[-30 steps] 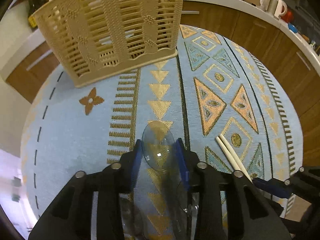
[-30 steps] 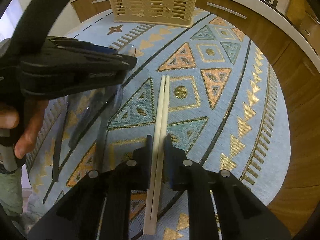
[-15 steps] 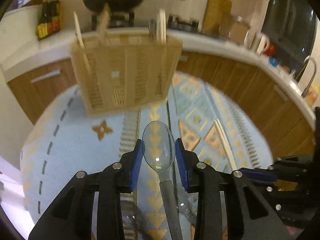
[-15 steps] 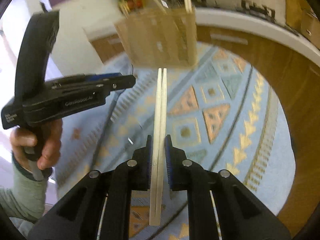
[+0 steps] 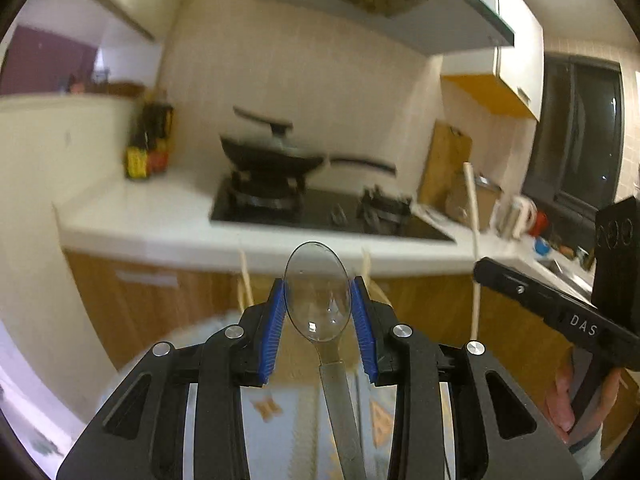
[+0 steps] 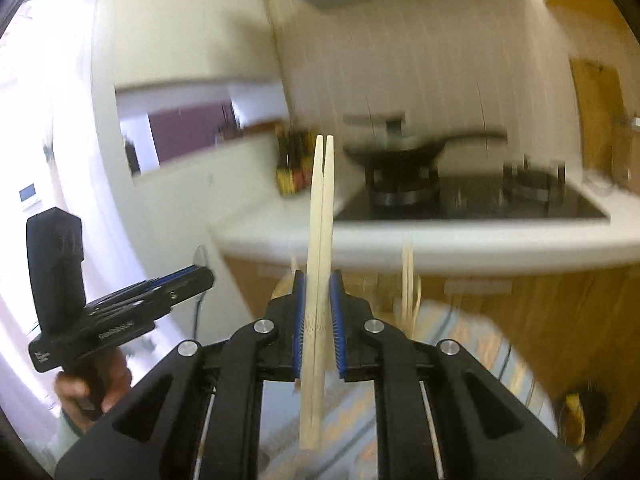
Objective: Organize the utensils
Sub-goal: 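Carry the spoon and chopsticks to the beige holder and release them, then grasp a clear spoon with each gripper from the table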
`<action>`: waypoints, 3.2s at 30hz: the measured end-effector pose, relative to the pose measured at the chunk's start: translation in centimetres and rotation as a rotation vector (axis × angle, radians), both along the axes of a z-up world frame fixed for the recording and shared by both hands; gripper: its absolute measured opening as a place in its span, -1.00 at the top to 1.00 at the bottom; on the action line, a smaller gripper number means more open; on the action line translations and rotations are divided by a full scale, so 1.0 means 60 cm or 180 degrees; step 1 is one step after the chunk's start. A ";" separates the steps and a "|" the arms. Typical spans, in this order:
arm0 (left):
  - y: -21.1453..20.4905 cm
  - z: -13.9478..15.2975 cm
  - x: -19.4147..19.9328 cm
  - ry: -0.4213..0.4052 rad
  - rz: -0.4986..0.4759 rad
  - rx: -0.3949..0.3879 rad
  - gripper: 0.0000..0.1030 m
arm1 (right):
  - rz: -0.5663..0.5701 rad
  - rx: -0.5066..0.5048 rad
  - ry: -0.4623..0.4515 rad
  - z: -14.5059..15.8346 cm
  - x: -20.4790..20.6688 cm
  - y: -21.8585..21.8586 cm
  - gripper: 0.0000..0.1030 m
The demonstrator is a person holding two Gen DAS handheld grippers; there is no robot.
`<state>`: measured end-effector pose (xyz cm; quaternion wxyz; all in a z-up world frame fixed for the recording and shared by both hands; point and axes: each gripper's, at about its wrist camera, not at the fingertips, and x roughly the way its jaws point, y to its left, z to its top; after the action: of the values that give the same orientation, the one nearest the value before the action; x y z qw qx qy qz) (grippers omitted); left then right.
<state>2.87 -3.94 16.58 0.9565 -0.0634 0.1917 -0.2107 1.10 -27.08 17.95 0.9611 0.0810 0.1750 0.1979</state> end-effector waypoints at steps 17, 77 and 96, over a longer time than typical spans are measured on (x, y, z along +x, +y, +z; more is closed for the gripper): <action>-0.011 0.045 0.207 -0.0564 0.0323 0.0017 0.39 | -0.0562 -0.0142 -0.0485 -0.036 0.180 -0.008 0.81; -0.017 -0.359 -0.114 0.2002 -0.0279 0.1057 0.36 | 0.0002 -0.0722 0.2190 -0.369 -0.123 0.126 0.41; -0.087 -0.359 -0.127 0.1629 -0.0335 0.1473 0.74 | -0.0274 -0.0827 0.2202 -0.367 -0.115 0.044 0.80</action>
<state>-4.75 -9.16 -4.94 0.8542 0.1144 0.4711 -0.1879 -5.80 -24.42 -4.05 0.8548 0.0277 0.5096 0.0944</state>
